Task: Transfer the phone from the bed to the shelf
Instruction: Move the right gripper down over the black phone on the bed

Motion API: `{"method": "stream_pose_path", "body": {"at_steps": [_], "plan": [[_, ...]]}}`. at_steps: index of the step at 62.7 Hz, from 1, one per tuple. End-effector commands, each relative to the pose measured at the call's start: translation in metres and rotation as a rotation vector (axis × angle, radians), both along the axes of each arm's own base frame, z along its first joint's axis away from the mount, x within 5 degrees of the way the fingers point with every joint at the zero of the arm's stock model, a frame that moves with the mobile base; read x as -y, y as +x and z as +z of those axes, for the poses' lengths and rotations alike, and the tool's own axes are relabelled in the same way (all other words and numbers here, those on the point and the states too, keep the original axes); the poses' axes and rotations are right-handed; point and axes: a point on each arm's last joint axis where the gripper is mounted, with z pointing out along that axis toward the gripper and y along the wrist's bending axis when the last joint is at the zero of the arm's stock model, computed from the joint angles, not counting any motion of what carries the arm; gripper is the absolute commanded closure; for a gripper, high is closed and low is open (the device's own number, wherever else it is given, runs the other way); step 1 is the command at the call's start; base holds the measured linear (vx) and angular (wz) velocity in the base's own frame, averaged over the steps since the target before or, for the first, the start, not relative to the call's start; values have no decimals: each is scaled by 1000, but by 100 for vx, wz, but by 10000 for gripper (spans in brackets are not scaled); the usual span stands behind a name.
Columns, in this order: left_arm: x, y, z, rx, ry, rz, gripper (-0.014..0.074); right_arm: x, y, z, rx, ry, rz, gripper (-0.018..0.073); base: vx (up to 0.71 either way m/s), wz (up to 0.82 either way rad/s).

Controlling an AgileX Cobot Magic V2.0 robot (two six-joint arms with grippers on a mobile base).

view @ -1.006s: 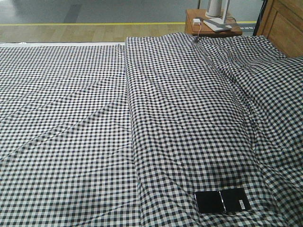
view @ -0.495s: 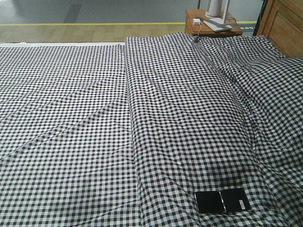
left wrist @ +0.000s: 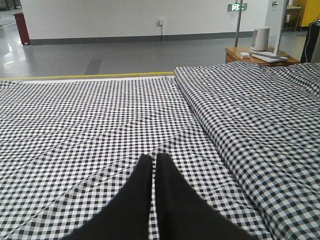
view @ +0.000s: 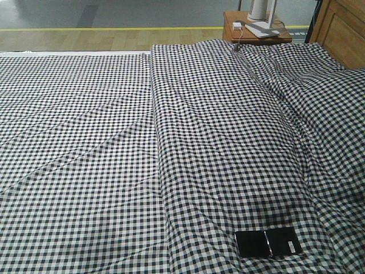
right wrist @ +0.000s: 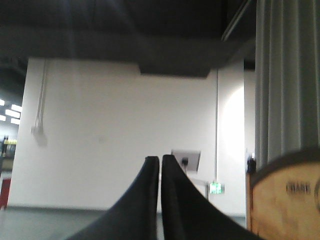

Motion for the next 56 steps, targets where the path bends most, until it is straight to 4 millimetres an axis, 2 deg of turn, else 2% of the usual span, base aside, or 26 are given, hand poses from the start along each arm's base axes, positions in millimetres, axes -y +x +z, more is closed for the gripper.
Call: {"method": "stream_pose_path", "body": {"at_steps": [1,15,20,28,33,40,48,56], "plan": [[-1,0,7,82,-9,8,596,1,-14,38,124,-38,-31,564,0,0],[-1,0,7,82,-9,8,596,-1,-8,99,18,-89,-41,551,0,0],[-1,0,7,82,-9,8,596,-2,2,117,-63,-90,-29,532,0,0],[-1,0,7,82,-9,8,596,-3,25,132,-205,-78,-5,484,0,0],[-1,0,7,82,-9,8,596,-4,41,134,-289,-39,19,428,0,0],[-1,0,7,82,-9,8,596,-5,62,125,-408,20,45,319,0,0],[-1,0,7,82,-9,8,596,-7,83,112,-537,39,52,111,0,0],[-1,0,7,82,-9,8,596,-7,97,104,-597,36,49,-63,0,0]]}}
